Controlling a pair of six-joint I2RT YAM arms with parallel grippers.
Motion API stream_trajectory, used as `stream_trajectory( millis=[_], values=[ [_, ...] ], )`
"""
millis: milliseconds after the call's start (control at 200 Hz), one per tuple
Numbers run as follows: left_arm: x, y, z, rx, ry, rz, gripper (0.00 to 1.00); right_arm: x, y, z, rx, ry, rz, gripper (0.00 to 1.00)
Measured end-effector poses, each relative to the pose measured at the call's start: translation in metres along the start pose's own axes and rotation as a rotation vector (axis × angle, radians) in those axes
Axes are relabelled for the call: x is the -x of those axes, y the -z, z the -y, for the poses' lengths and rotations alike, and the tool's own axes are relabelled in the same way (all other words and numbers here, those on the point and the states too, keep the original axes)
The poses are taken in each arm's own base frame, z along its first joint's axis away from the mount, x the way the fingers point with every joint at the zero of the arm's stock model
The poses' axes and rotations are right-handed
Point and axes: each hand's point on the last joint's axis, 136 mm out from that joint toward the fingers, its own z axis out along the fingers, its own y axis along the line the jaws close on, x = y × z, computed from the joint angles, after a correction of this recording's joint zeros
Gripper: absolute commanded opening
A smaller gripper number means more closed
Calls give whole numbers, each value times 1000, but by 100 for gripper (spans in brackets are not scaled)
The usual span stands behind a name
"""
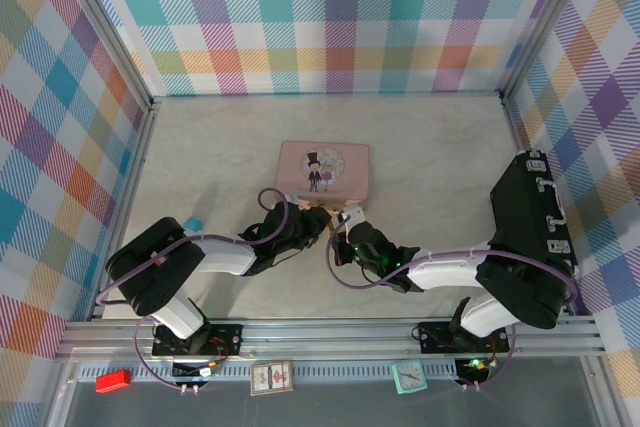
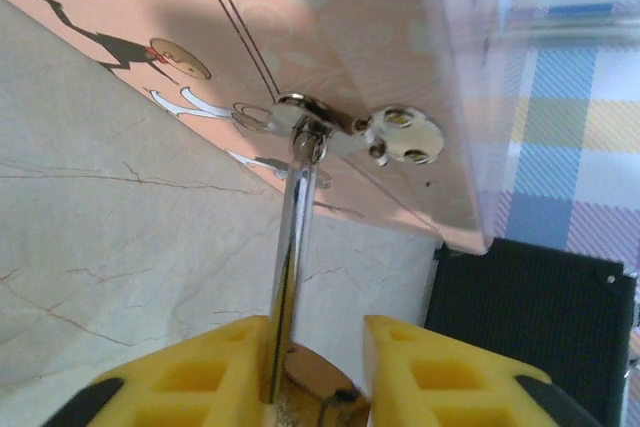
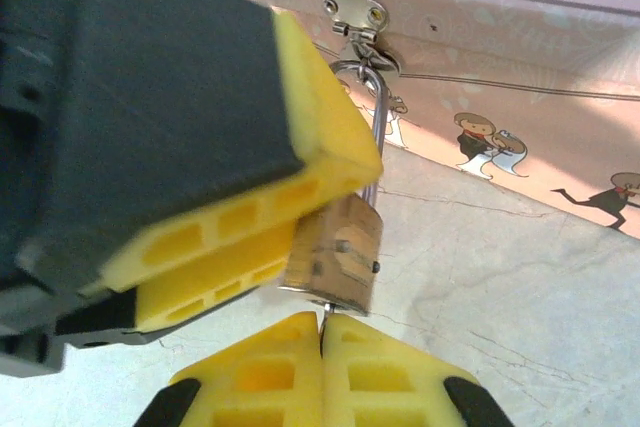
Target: Unlock the padlock with the key
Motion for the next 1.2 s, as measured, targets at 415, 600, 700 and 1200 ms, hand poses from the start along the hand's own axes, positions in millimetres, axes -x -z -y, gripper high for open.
stream_trajectory(
  millis=[415, 600, 700, 1200],
  values=[
    [12, 22, 13, 12, -53, 59, 44, 0, -1, 6, -3, -90, -13, 0],
    [18, 29, 17, 6, -71, 80, 45, -5, -4, 14, 1, -146, -39, 0],
    [25, 33, 12, 17, -84, 96, 45, -9, -7, 17, 2, -181, -59, 0],
    [102, 120, 32, 207, -438, 302, 57, -9, -10, 43, -5, -240, -98, 40]
  ],
)
